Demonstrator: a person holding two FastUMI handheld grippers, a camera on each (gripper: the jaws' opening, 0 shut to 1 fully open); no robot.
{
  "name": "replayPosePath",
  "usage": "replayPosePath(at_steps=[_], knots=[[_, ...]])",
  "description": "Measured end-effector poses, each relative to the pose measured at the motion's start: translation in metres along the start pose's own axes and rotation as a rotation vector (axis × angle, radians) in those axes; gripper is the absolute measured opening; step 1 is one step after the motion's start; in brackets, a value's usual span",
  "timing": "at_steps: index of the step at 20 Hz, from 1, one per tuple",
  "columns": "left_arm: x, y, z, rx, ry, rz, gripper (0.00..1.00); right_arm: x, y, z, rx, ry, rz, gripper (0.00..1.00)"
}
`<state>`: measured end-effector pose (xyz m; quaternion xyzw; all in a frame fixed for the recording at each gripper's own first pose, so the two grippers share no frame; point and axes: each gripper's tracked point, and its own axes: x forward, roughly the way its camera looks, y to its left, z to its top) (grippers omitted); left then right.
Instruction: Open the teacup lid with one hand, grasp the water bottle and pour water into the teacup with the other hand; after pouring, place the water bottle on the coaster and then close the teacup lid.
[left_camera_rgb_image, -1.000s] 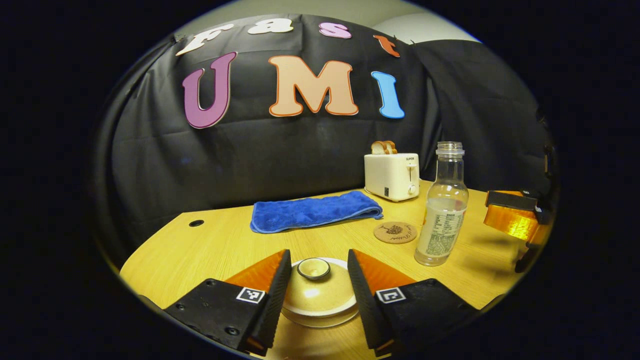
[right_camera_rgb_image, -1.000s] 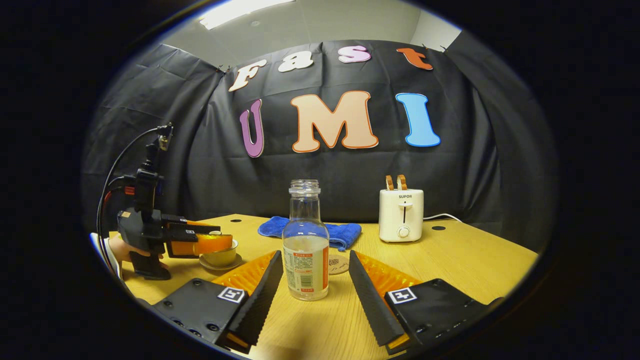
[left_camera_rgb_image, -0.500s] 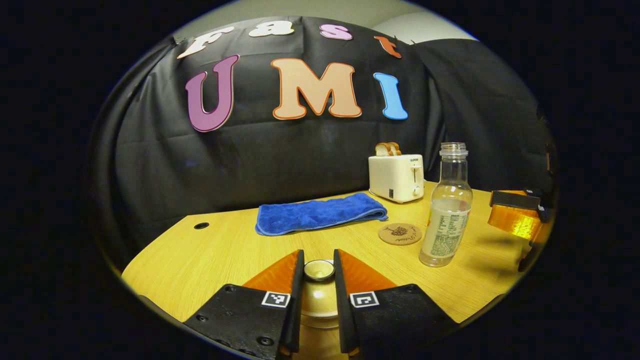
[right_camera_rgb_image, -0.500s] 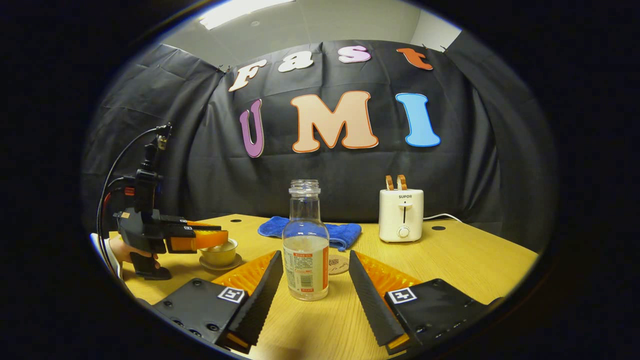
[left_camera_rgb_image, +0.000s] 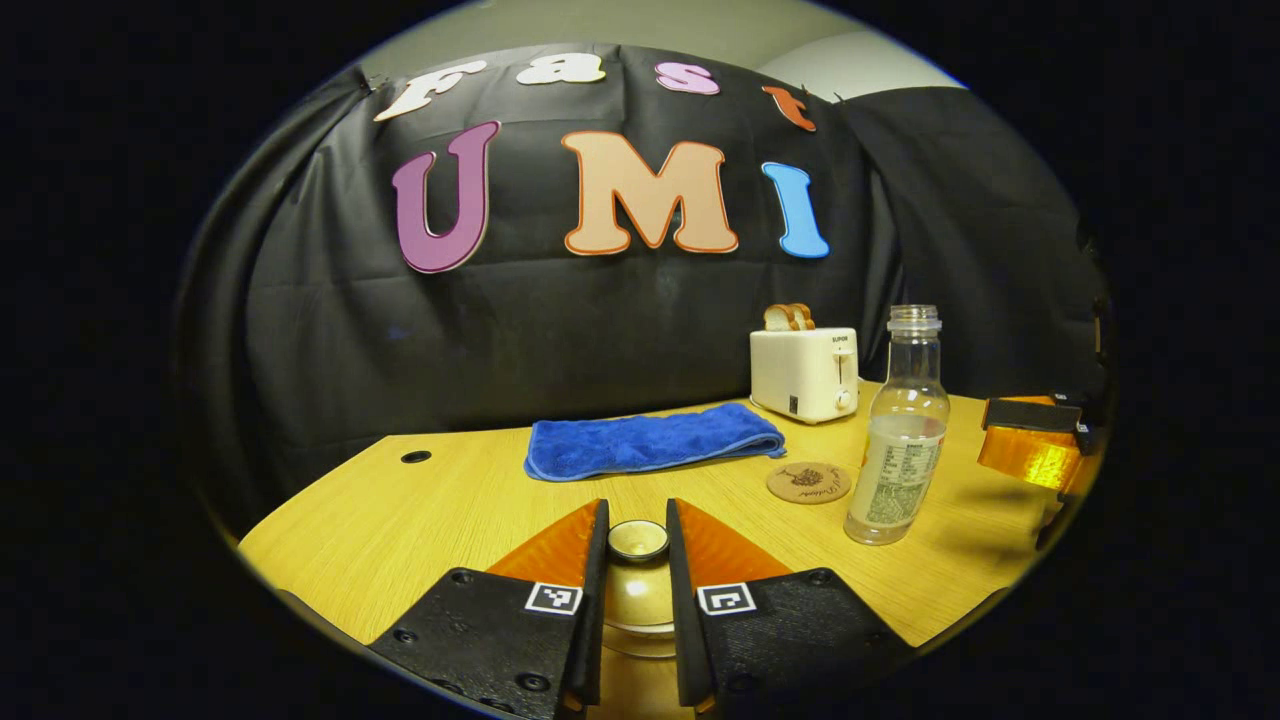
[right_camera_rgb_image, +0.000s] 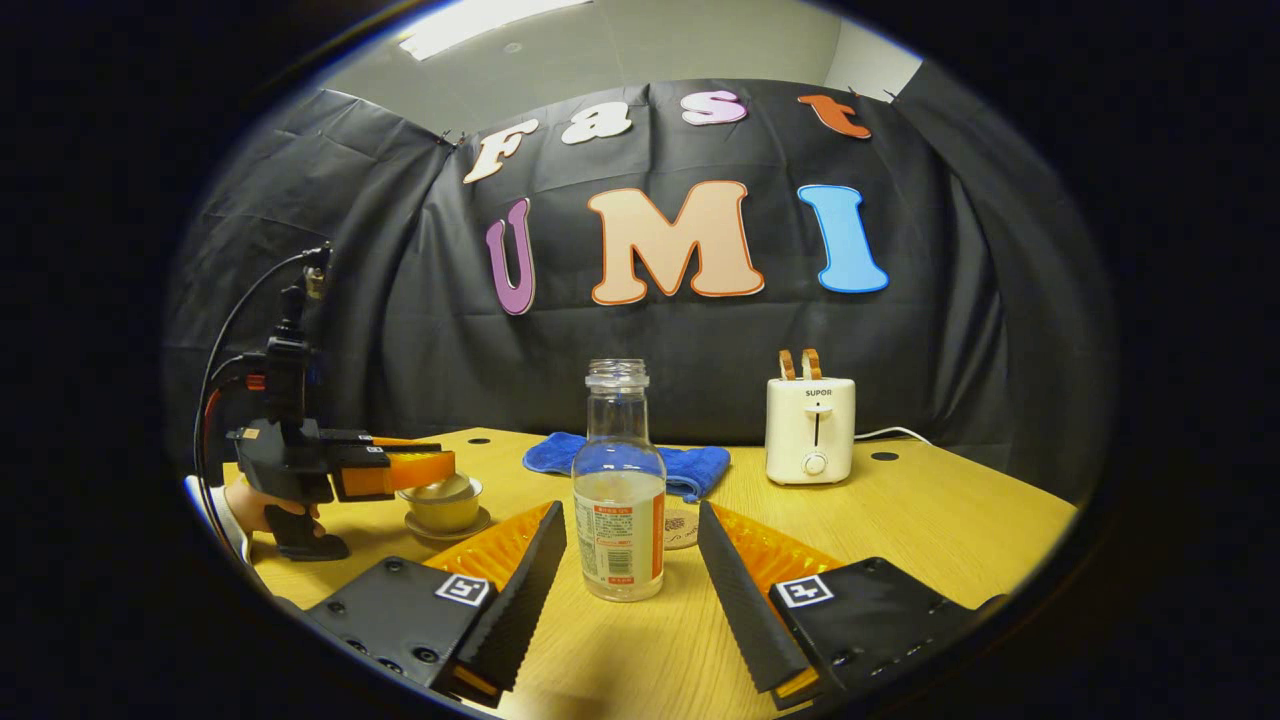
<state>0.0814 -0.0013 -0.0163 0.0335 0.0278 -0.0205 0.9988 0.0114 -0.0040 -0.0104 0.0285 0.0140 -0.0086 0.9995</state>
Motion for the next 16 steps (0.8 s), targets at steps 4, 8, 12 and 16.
replayPosePath(at_steps=[4, 8, 12, 16], knots=[[-0.007, 0.008, 0.007, -0.03, -0.04, 0.022, 0.27, 0.007, -0.004, -0.001, -0.001, 0.003, -0.018, 0.83], [-0.019, 0.019, 0.006, -0.05, -0.061, 0.051, 0.26, 0.015, 0.002, -0.003, 0.0, 0.006, 0.006, 0.83], [-0.034, 0.033, 0.007, -0.052, -0.067, 0.078, 0.26, 0.026, 0.007, -0.007, -0.001, 0.023, 0.026, 0.83], [-0.048, 0.047, 0.005, -0.051, -0.068, 0.114, 0.26, 0.038, 0.009, -0.011, -0.001, 0.045, 0.024, 0.87]])
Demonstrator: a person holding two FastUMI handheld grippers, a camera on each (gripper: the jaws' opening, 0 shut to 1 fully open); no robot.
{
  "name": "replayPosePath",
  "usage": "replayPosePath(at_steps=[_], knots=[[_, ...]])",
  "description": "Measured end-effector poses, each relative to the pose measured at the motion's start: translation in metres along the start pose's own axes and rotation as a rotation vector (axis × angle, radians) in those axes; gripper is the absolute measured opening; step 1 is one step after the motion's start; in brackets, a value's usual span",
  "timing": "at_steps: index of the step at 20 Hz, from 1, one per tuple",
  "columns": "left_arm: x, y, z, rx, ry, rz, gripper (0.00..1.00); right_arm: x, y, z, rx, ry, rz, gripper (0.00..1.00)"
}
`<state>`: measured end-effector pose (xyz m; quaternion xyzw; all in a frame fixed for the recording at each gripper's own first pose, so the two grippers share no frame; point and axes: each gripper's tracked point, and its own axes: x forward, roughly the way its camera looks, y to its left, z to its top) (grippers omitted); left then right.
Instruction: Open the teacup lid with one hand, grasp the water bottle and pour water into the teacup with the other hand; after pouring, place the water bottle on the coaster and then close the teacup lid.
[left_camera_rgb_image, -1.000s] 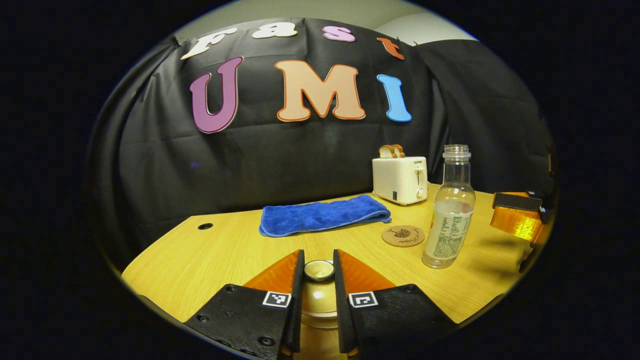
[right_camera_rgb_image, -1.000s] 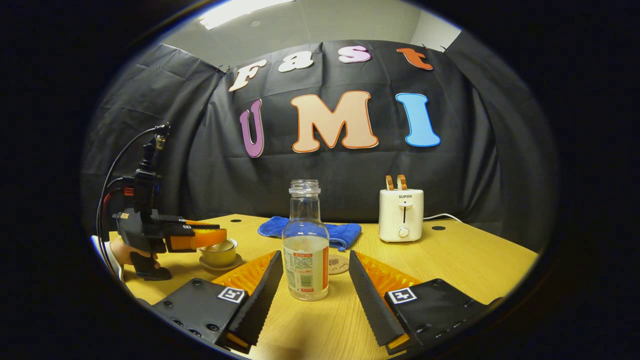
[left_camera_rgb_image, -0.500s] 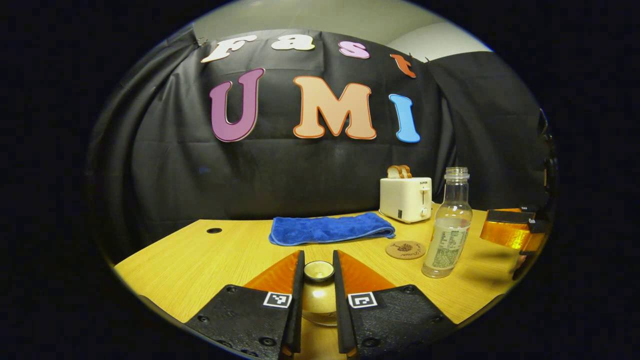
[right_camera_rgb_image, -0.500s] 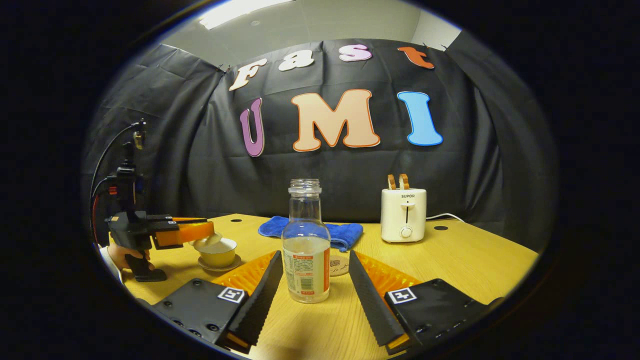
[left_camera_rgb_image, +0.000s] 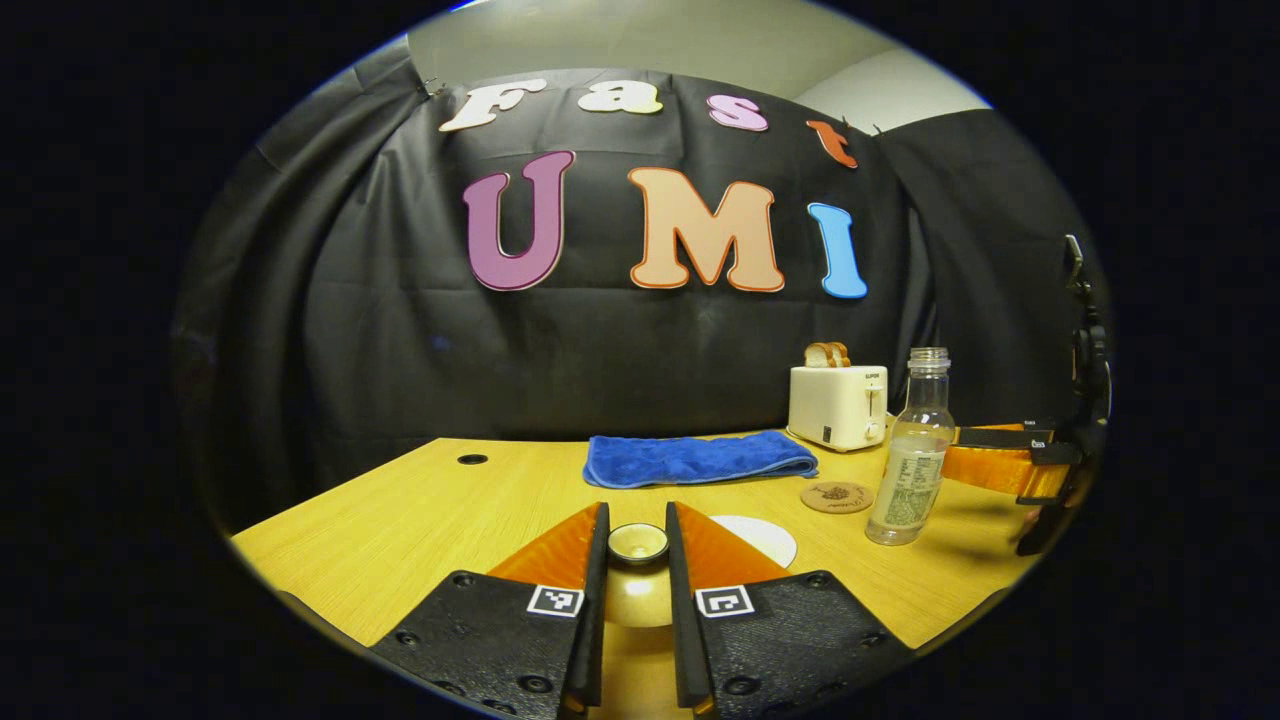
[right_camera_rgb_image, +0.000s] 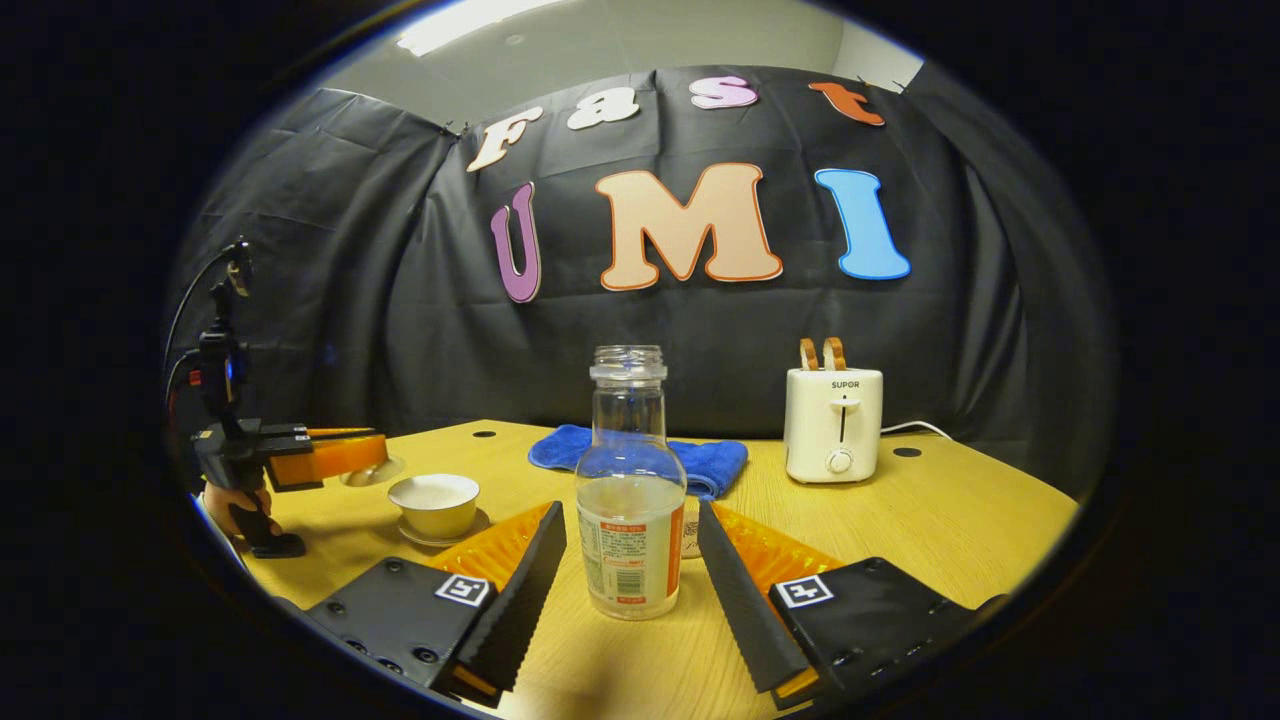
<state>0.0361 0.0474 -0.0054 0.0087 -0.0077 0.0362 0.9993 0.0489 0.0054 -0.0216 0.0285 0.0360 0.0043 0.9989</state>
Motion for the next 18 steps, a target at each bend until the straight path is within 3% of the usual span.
replayPosePath(at_steps=[2, 8, 9, 10, 11, 13, 18], knots=[[-0.003, 0.009, 0.0, -0.001, -0.001, 0.014, 0.26, 0.007, -0.001, -0.002, 0.0, 0.011, -0.006, 0.92], [-0.009, 0.047, -0.002, -0.002, 0.006, 0.085, 0.26, 0.027, 0.002, -0.007, -0.001, 0.041, -0.004, 0.92], [-0.01, 0.051, -0.004, -0.003, 0.008, 0.098, 0.26, 0.031, 0.003, -0.009, -0.002, 0.053, -0.006, 0.87], [-0.01, 0.054, -0.001, 0.001, 0.002, 0.104, 0.26, 0.036, 0.003, -0.01, -0.003, 0.065, -0.008, 0.92], [-0.01, 0.055, -0.002, -0.001, 0.005, 0.107, 0.26, 0.039, 0.005, -0.013, -0.004, 0.075, -0.012, 0.87], [-0.01, 0.058, -0.002, 0.001, 0.002, 0.116, 0.26, 0.047, 0.005, -0.014, -0.005, 0.09, -0.025, 0.92], [-0.01, 0.071, -0.003, 0.001, 0.004, 0.154, 0.26, 0.052, 0.002, -0.017, -0.013, 0.12, -0.063, 0.84]])
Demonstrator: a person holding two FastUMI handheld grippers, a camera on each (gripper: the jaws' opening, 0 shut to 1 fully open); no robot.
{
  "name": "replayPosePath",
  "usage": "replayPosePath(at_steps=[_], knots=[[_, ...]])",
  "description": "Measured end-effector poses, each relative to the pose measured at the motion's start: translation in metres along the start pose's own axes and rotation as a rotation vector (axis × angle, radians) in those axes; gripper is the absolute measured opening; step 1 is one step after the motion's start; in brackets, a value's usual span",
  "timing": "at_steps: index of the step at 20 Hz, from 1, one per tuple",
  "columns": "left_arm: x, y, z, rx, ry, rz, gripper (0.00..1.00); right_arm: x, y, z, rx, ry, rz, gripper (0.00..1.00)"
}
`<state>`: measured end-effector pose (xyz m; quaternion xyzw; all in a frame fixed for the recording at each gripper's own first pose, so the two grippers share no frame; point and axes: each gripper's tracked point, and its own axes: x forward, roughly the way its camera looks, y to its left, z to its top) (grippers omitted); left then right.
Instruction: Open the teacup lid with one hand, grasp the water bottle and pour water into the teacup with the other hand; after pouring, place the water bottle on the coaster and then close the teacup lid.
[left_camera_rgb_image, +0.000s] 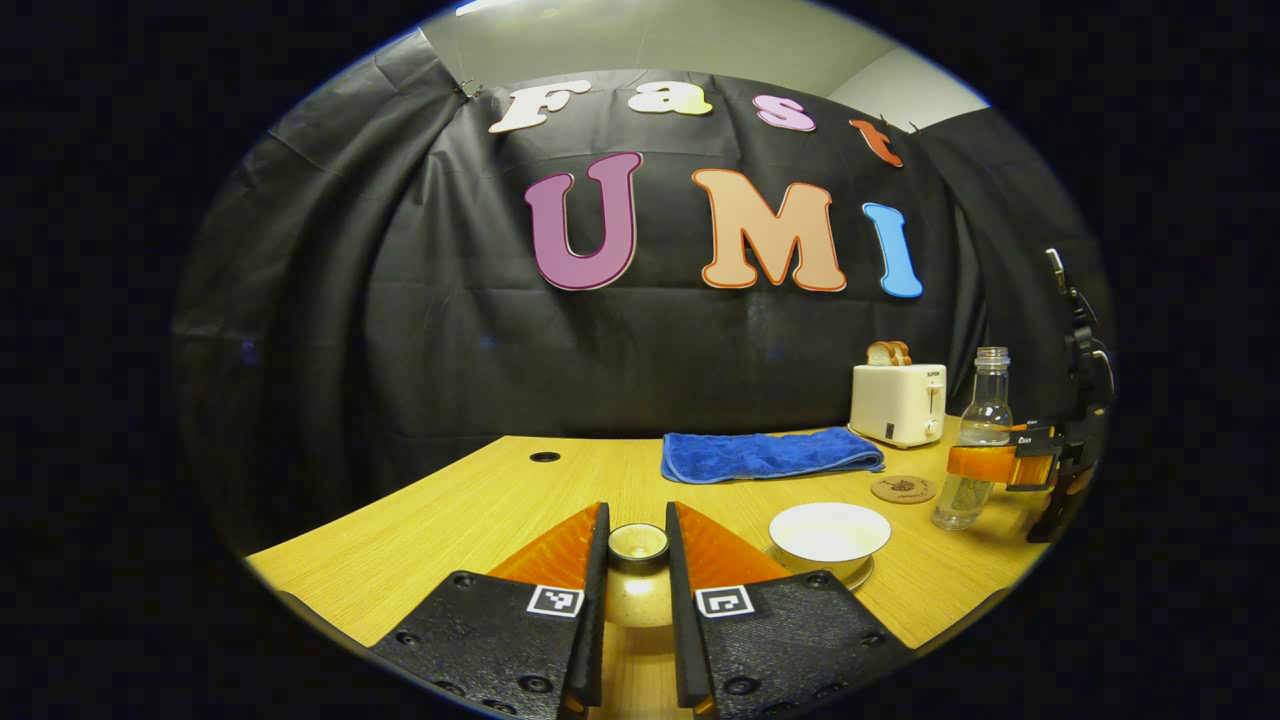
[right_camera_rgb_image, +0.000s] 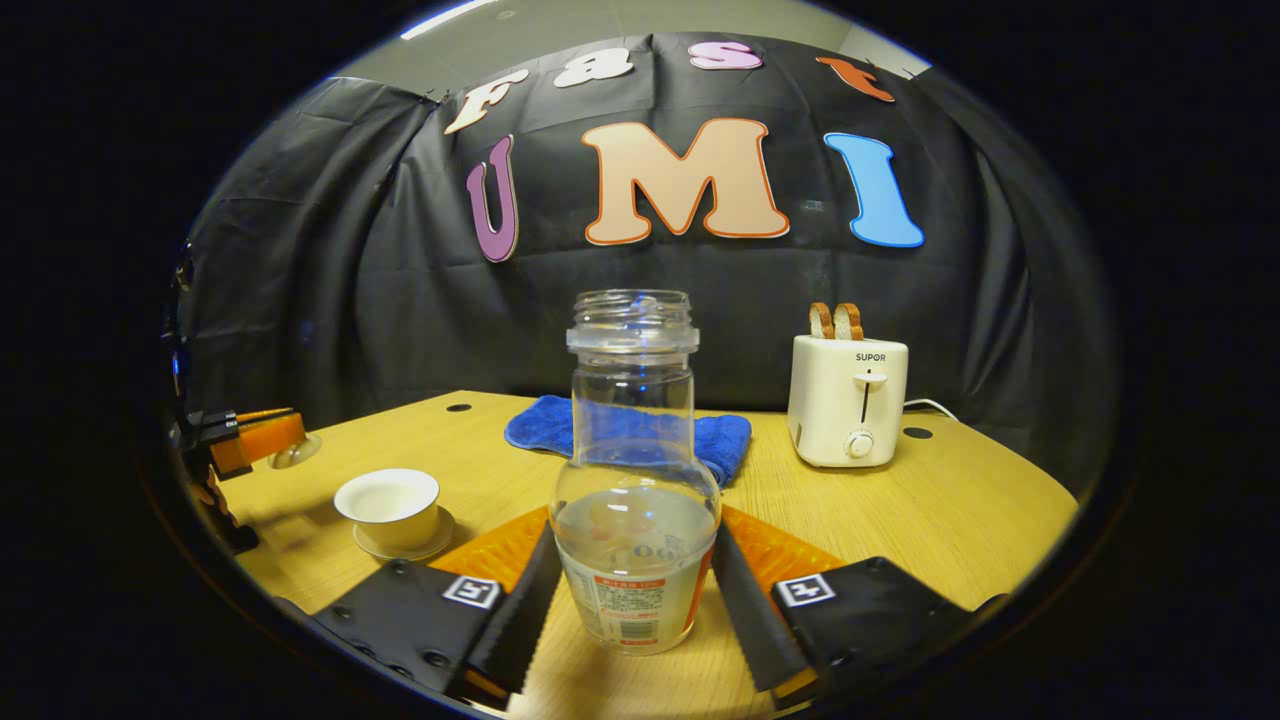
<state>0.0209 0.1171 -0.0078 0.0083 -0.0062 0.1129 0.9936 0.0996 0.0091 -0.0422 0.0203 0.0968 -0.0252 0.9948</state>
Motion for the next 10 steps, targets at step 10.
replayPosePath(at_steps=[10], knots=[[0.0, 0.005, 0.0, -0.001, 0.002, 0.031, 0.26, -0.014, 0.006, 0.0, -0.147, 0.05, -0.05, 0.79]])
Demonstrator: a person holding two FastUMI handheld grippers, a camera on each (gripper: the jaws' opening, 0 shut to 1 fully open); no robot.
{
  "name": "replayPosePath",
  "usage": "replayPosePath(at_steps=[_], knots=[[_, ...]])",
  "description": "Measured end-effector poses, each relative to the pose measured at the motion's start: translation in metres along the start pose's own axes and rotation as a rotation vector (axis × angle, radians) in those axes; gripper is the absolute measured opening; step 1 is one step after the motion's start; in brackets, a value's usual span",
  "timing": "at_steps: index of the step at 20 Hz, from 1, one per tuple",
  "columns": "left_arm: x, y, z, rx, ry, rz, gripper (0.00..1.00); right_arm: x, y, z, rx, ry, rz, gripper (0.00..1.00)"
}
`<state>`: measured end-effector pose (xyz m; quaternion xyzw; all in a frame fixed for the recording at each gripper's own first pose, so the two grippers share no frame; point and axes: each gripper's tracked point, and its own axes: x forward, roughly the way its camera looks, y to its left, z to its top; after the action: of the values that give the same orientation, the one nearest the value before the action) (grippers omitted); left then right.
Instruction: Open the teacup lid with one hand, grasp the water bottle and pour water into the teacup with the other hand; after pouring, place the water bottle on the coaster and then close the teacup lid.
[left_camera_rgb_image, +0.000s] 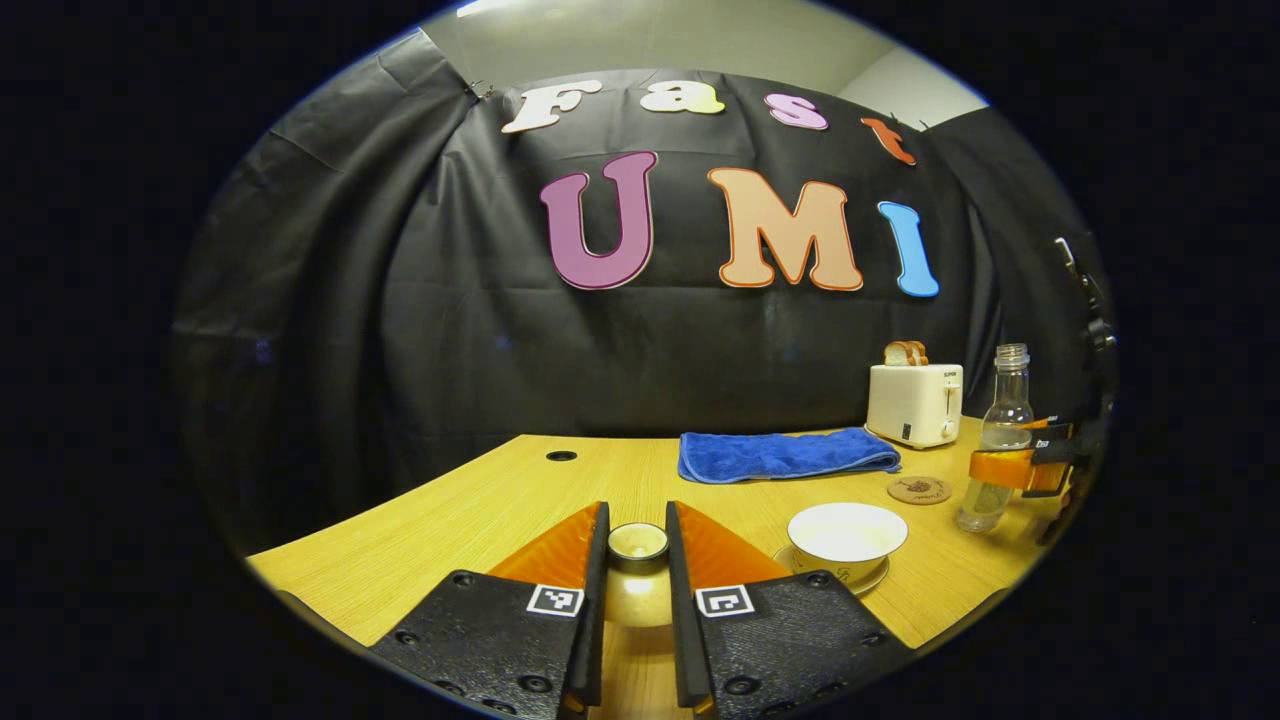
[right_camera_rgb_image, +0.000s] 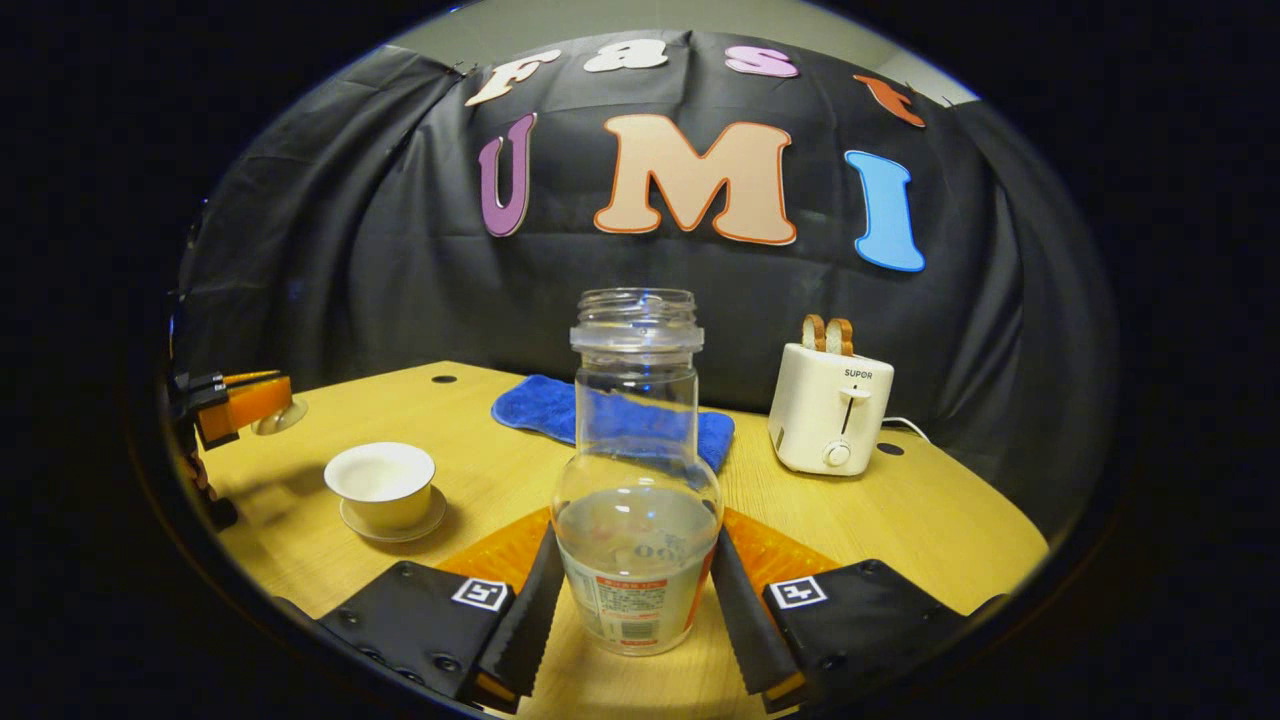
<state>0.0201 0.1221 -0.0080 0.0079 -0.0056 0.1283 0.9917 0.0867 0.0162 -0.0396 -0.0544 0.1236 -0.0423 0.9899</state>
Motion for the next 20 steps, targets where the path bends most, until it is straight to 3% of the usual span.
replayPosePath(at_steps=[5, 9, 14, 20], knots=[[0.001, 0.002, 0.0, 0.0, 0.001, 0.011, 0.26, -0.01, -0.021, 0.005, -0.161, 0.029, -0.064, 0.79], [0.001, 0.002, 0.0, 0.0, 0.0, 0.013, 0.26, -0.016, -0.032, 0.036, -0.306, -0.017, -0.107, 0.79], [0.0, 0.003, 0.0, -0.002, -0.003, 0.013, 0.27, -0.012, -0.021, 0.077, -0.524, -0.073, -0.116, 0.78], [0.0, 0.003, 0.0, -0.002, -0.001, 0.013, 0.27, 0.006, 0.017, 0.078, -0.775, -0.084, -0.104, 0.78]])
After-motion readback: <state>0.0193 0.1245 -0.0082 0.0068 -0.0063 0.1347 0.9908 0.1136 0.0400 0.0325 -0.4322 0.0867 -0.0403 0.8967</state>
